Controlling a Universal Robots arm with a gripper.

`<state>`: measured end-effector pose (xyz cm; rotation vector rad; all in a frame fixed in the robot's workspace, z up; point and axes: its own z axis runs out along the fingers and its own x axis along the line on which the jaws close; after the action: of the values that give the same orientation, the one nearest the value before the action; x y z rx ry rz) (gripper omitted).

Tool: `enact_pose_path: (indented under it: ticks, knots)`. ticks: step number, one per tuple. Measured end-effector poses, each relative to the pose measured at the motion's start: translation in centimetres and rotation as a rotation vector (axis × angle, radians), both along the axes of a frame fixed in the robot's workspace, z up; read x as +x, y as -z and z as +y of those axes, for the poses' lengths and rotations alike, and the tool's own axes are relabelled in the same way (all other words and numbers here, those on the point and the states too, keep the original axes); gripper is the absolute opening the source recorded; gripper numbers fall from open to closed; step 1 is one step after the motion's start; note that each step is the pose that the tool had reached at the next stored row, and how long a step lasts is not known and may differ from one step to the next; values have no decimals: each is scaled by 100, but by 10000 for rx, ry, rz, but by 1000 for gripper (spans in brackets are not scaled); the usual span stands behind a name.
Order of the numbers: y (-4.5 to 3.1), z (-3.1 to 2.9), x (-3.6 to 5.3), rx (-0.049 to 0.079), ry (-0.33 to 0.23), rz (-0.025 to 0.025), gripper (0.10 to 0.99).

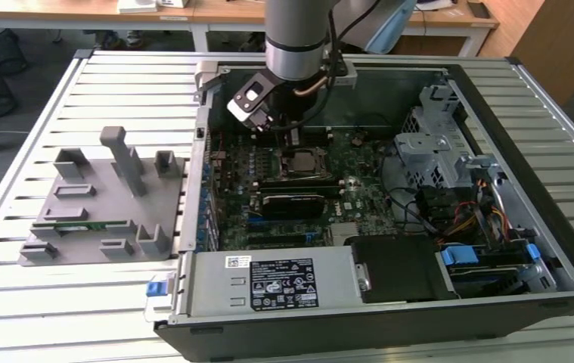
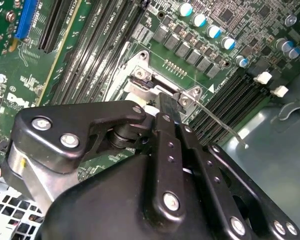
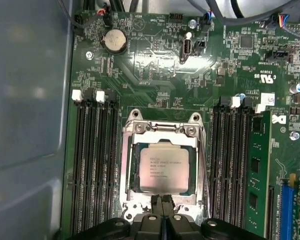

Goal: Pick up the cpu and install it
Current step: 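Close the cpu cover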

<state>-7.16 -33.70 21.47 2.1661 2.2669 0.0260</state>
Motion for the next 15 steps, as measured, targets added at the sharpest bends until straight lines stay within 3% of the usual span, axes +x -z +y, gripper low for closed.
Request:
enact_pose_path:
  ticks: [15]
  knots:
    - [143,0,-5,0,-1,0,106]
